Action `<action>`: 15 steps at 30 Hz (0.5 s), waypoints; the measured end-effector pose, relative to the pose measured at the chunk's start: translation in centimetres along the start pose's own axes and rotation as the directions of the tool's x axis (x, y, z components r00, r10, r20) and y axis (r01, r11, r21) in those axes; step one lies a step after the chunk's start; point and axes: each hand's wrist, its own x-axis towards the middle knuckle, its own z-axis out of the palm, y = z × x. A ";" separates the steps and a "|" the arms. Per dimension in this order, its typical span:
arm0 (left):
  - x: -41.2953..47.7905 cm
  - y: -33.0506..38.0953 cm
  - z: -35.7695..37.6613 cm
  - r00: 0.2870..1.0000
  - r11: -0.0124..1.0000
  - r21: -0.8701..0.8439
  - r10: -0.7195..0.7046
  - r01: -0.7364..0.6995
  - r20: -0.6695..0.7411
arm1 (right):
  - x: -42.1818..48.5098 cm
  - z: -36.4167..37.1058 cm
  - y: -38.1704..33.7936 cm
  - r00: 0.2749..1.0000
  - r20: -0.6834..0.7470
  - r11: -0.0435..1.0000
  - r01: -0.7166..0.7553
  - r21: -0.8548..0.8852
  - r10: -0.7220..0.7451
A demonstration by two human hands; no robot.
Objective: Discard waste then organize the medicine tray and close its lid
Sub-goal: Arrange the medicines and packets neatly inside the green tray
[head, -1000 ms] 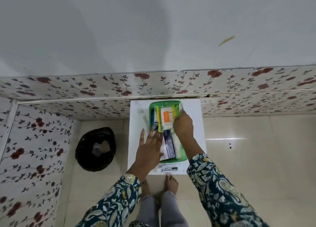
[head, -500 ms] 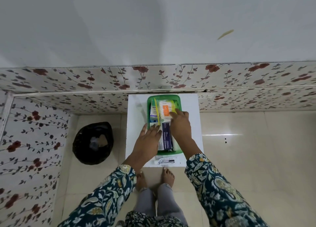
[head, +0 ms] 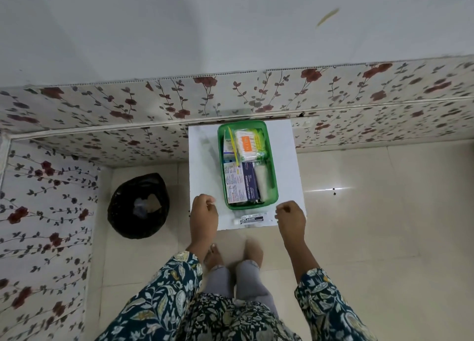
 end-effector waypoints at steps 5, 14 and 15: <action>0.2 -3.4 2.2 0.933 0.959 -0.054 -0.256 0.278 0.251 | -0.1 3.5 2.2 0.960 0.237 0.912 0.227 -0.342 -0.150; -0.3 -4.3 4.5 0.860 0.917 -0.069 -0.339 0.392 0.381 | 0.4 6.1 4.5 0.836 0.388 0.398 0.532 -0.748 -0.388; -0.4 -4.1 4.4 0.859 0.916 -0.078 -0.337 0.394 0.385 | 0.4 5.9 4.5 0.830 0.389 0.395 0.539 -0.744 -0.399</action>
